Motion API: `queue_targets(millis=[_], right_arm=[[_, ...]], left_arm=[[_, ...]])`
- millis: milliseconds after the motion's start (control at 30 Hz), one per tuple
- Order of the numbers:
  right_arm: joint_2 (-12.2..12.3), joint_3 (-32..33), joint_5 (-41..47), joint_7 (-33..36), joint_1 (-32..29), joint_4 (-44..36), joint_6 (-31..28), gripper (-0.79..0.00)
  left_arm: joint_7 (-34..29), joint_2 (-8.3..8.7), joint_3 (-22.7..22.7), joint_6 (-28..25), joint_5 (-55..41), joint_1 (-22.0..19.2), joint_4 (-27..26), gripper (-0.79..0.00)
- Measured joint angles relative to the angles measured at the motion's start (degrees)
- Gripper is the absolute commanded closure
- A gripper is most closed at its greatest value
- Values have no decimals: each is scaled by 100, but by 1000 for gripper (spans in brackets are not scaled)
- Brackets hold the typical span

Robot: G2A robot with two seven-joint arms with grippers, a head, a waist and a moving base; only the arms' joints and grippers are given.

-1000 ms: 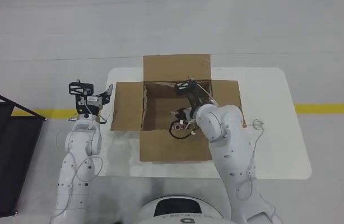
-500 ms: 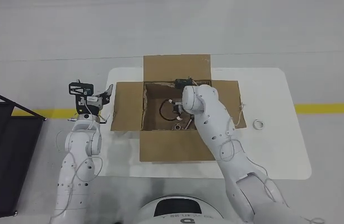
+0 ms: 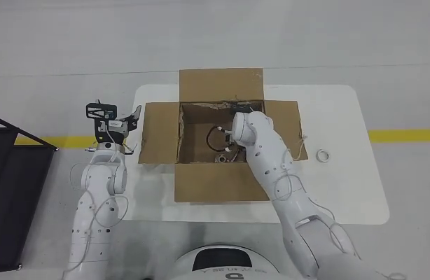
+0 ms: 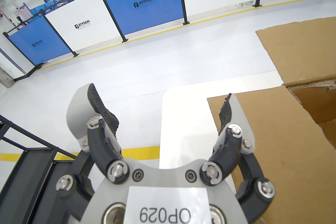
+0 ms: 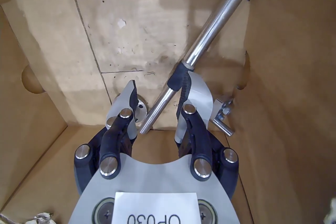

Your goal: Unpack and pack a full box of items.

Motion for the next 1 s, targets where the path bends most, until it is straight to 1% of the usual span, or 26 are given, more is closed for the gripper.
queue_targets(millis=[133, 233, 433, 467, 533, 567, 733, 800, 900, 1000], right_arm=[[27, 102, -59, -122, -53, 19, 107, -345], [26, 120, -94, -221, 4, 189, 221, -302], [-11, 87, 23, -343, 238, 729, 315, -265], [-18, 77, 46, -347, 287, 831, 312, -240], [-36, 54, 102, -367, 401, 1058, 300, -102], [-47, 42, 136, -394, 457, 1165, 300, -6], [-84, -17, 220, -448, 631, 1486, 338, 0], [-91, -1, 291, -526, 654, 1491, 363, 0], [-71, 86, 386, -764, 485, 1161, 379, 0], [-15, 162, 282, -874, 101, 495, 371, 0]], left_arm=[[0, 0, 0, 0, 0, 0, 0, -785], [0, 0, 0, 0, 0, 0, 0, -785], [0, 0, 0, 0, 0, 0, 0, -785], [0, 0, 0, 0, 0, 0, 0, -785], [0, 0, 0, 0, 0, 0, 0, -785], [0, 0, 0, 0, 0, 0, 0, -785], [0, 0, 0, 0, 0, 0, 0, -785], [0, 0, 0, 0, 0, 0, 0, -785], [0, 0, 0, 0, 0, 0, 0, -785], [0, 0, 0, 0, 0, 0, 0, -785]])
